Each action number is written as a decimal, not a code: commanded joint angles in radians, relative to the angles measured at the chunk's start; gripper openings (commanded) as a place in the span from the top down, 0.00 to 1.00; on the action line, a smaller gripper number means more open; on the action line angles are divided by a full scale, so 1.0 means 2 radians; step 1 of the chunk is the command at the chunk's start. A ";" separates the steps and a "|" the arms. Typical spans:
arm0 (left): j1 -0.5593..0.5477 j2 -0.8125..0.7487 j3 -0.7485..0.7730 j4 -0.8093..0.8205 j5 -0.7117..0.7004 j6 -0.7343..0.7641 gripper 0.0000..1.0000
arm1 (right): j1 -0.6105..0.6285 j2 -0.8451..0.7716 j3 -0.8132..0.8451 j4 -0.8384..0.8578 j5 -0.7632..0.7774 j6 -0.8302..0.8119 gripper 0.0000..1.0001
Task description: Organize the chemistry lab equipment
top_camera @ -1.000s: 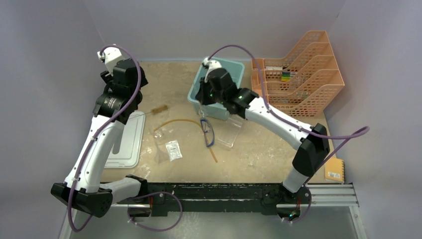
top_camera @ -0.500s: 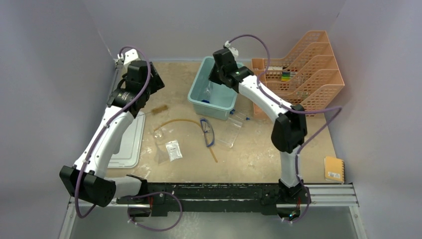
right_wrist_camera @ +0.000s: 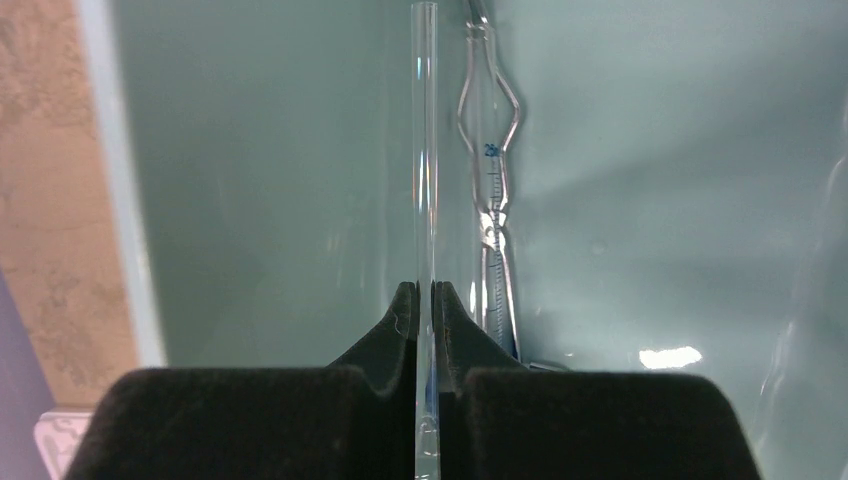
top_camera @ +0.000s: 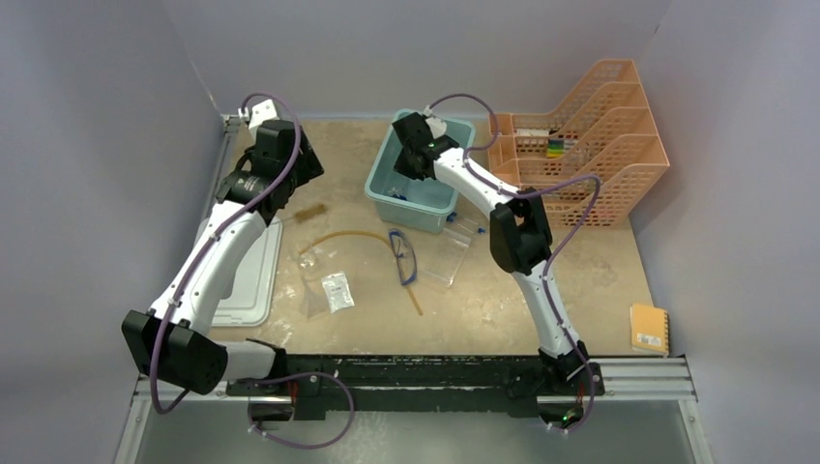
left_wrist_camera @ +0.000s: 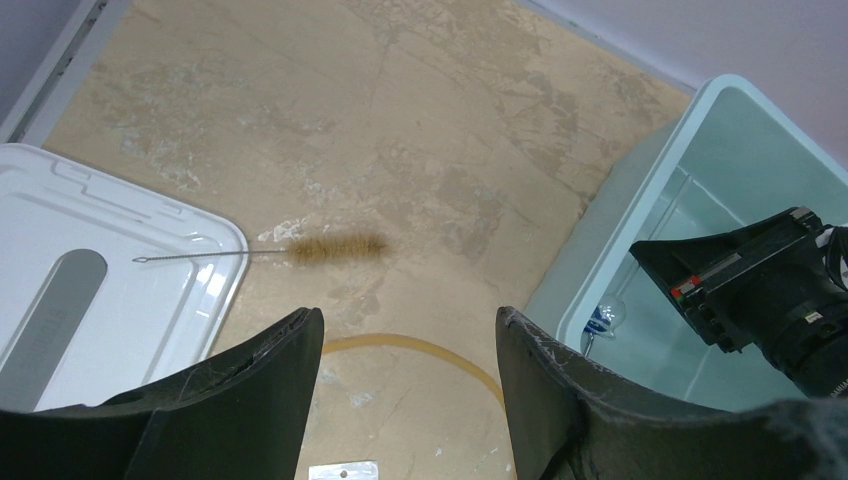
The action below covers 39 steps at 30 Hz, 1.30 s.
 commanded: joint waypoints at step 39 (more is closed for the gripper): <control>0.002 0.005 0.009 0.020 0.024 0.007 0.34 | 0.001 -0.197 -0.131 0.110 -0.033 -0.149 0.45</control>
